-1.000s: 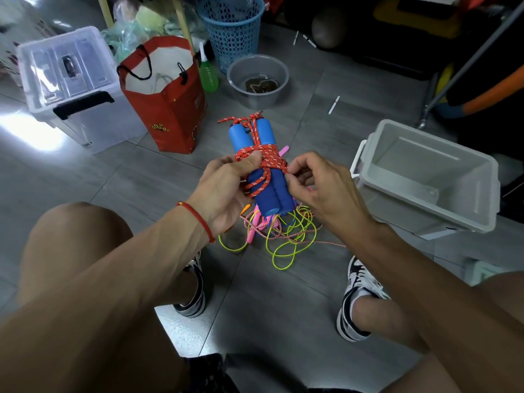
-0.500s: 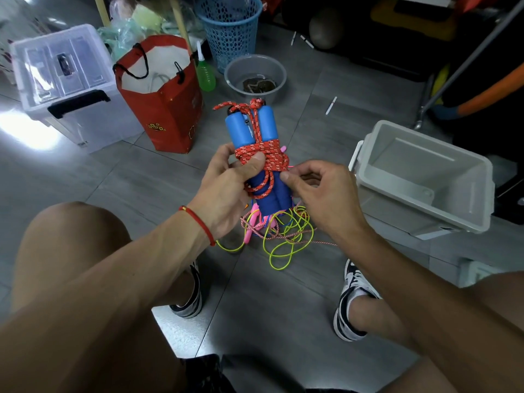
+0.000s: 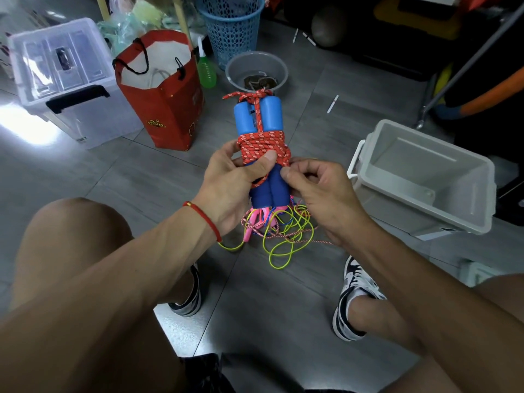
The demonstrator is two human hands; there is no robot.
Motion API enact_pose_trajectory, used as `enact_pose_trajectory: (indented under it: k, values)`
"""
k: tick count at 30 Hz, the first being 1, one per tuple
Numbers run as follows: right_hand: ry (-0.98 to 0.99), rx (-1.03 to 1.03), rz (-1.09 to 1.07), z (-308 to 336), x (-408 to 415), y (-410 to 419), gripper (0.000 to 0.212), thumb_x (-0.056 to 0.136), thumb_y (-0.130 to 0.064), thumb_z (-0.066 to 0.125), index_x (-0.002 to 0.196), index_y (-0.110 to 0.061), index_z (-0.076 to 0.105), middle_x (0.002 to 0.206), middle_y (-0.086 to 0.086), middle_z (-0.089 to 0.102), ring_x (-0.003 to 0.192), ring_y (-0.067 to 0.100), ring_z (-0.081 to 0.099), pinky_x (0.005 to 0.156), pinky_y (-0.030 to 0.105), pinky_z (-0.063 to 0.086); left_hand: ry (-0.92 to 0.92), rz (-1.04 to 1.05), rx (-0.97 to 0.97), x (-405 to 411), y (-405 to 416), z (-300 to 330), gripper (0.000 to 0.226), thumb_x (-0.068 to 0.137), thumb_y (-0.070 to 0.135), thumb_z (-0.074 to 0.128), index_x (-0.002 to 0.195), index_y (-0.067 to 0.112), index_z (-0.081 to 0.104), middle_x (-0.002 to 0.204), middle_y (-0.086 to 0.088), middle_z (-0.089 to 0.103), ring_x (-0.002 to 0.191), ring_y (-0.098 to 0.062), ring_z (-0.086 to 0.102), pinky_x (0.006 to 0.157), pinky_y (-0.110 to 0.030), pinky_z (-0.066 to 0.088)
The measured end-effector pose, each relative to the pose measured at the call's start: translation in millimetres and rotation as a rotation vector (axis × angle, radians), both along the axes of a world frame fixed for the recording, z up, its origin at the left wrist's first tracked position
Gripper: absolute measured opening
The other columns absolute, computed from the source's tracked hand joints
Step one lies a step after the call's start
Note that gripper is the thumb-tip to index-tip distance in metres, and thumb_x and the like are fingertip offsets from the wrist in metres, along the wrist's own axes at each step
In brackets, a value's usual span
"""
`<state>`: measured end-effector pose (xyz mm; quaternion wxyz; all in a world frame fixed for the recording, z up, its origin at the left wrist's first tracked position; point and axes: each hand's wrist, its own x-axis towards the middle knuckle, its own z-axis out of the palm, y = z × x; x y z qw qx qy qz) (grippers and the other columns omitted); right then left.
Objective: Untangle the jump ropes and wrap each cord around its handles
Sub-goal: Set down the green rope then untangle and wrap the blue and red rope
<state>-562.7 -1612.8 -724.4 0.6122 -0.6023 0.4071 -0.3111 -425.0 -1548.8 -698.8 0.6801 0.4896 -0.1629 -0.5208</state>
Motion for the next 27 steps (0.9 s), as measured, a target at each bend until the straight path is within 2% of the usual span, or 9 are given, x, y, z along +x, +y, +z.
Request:
enact_pose_trajectory:
  k: [5, 9, 11, 14, 17, 20, 22, 24, 27]
  values:
    - [-0.015, -0.011, 0.081, 2, -3, -6, 0.014, 0.087, -0.009, 0.07, 0.076, -0.001, 0.068, 0.102, 0.007, 0.064, 0.094, 0.024, 0.066, 0.093, 0.054, 0.055, 0.067, -0.015, 0.024, 7, -3, 6, 0.038, 0.092, 0.002, 0.063, 0.126, -0.013, 0.055, 0.104, -0.021, 0.072, 0.085, -0.025, 0.073, 0.071, -0.034, 0.06]
    - [0.107, -0.181, 0.206, 11, -14, -14, 0.014, 0.086, -0.009, 0.073, 0.075, -0.006, 0.065, 0.094, 0.004, 0.065, 0.091, 0.014, 0.063, 0.094, 0.046, 0.052, 0.072, -0.104, 0.009, 16, -3, 7, 0.035, 0.095, 0.003, 0.059, 0.127, -0.013, 0.055, 0.102, -0.019, 0.071, 0.084, -0.024, 0.072, 0.071, -0.033, 0.059]
    - [0.13, -0.171, 0.21, 12, -17, -14, 0.012, 0.088, -0.007, 0.073, 0.079, -0.006, 0.065, 0.09, 0.012, 0.065, 0.084, 0.015, 0.062, 0.088, 0.046, 0.054, 0.039, -0.132, 0.002, 18, -4, 4, 0.037, 0.095, 0.003, 0.059, 0.129, -0.01, 0.054, 0.108, -0.021, 0.07, 0.092, -0.027, 0.072, 0.077, -0.036, 0.06]
    - [0.153, -0.113, 0.214, 14, -22, -15, 0.005, 0.089, -0.007, 0.071, 0.088, -0.007, 0.066, 0.088, 0.005, 0.068, 0.083, 0.018, 0.063, 0.08, 0.045, 0.058, -0.014, -0.167, -0.009, 16, -5, -3, 0.04, 0.094, 0.002, 0.061, 0.132, -0.006, 0.053, 0.122, -0.027, 0.065, 0.109, -0.037, 0.067, 0.086, -0.042, 0.058]
    - [0.105, -0.004, 0.103, 21, -25, -21, 0.01, 0.094, -0.009, 0.064, 0.104, -0.009, 0.066, 0.094, 0.006, 0.069, 0.083, 0.016, 0.067, 0.079, 0.044, 0.06, -0.09, -0.184, -0.023, 9, -8, -4, 0.042, 0.091, -0.002, 0.063, 0.132, -0.005, 0.052, 0.115, -0.025, 0.068, 0.096, -0.029, 0.071, 0.079, -0.035, 0.059]
    - [0.024, 0.048, 0.031, 30, -27, -22, 0.029, 0.098, -0.02, 0.062, 0.124, -0.009, 0.059, 0.098, 0.007, 0.072, 0.085, 0.018, 0.07, 0.074, 0.039, 0.061, -0.209, -0.267, -0.062, -6, -13, -4, 0.048, 0.088, -0.005, 0.067, 0.133, -0.003, 0.052, 0.125, -0.029, 0.062, 0.101, -0.027, 0.067, 0.082, -0.032, 0.057]
    - [-0.03, 0.061, -0.034, 34, -33, -21, 0.029, 0.098, -0.022, 0.062, 0.123, -0.007, 0.061, 0.099, 0.009, 0.074, 0.086, 0.019, 0.07, 0.078, 0.04, 0.059, -0.291, -0.35, -0.073, -19, -16, -4, 0.052, 0.085, -0.006, 0.07, 0.134, 0.001, 0.054, 0.127, -0.026, 0.061, 0.104, -0.025, 0.066, 0.085, -0.032, 0.057]
    - [-0.061, 0.085, -0.089, 40, -44, -21, 0.027, 0.097, -0.019, 0.064, 0.12, -0.006, 0.063, 0.101, 0.012, 0.075, 0.088, 0.02, 0.07, 0.08, 0.042, 0.059, -0.341, -0.41, -0.08, -30, -21, -5, 0.057, 0.083, -0.006, 0.072, 0.135, 0.006, 0.054, 0.125, -0.021, 0.063, 0.108, -0.027, 0.065, 0.093, -0.039, 0.055]
    - [-0.037, 0.083, -0.108, 57, -72, -28, 0.025, 0.094, -0.014, 0.067, 0.118, -0.008, 0.062, 0.096, 0.007, 0.075, 0.08, 0.014, 0.072, 0.071, 0.031, 0.061, -0.377, -0.457, -0.093, -47, -32, 0, 0.053, 0.084, 0.011, 0.076, 0.134, 0.012, 0.057, 0.126, -0.017, 0.066, 0.117, -0.037, 0.062, 0.103, -0.048, 0.049]
